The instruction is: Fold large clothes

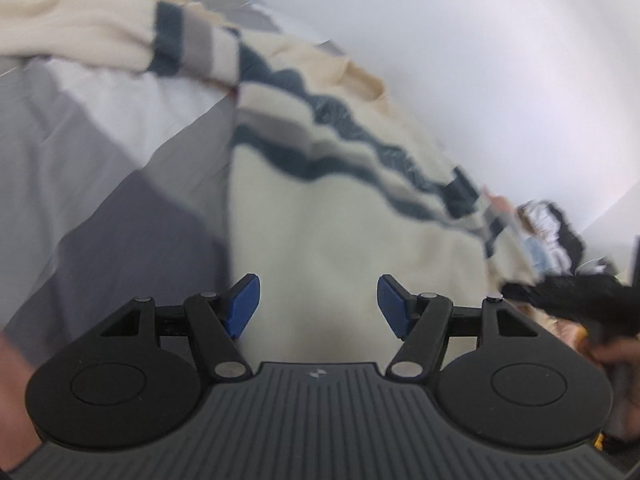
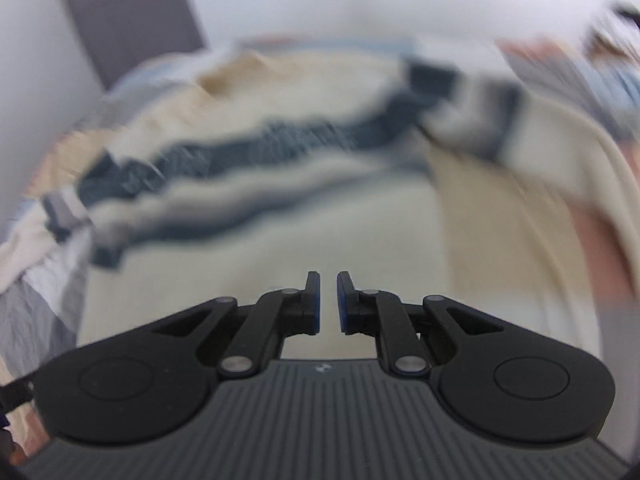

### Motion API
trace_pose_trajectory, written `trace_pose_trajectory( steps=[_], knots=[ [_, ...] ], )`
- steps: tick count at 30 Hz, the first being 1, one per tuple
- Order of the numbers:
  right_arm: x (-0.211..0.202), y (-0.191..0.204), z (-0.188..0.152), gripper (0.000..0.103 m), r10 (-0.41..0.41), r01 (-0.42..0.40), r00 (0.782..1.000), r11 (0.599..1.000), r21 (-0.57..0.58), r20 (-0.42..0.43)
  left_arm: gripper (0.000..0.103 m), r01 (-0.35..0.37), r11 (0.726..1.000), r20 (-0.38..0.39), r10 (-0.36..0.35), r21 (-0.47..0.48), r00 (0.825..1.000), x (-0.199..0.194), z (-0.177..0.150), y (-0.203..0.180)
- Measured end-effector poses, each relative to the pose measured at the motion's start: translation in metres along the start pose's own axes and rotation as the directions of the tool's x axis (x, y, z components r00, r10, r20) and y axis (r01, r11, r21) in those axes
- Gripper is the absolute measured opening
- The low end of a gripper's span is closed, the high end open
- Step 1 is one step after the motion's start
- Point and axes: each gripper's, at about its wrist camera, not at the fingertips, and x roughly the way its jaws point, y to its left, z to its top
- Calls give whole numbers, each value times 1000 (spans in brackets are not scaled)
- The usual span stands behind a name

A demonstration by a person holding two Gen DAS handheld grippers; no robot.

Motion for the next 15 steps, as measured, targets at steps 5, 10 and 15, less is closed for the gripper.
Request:
trace_pose_trajectory(
  steps=[5, 10, 15],
  knots=[
    [-25, -27, -47, 28, 53, -50, 998, 995, 90, -28, 69, -48, 996, -59, 43, -76, 997, -14, -22, 4],
    [-27, -48, -72, 66, 72, -64, 997, 981, 184, -36, 69, -19, 982, -94, 1, -186, 996, -24, -46, 4],
    [-23, -66, -75, 66, 51, -40, 998, 959, 279, -33, 69, -85, 984, -126, 66, -158, 990, -17, -63, -6]
  ],
)
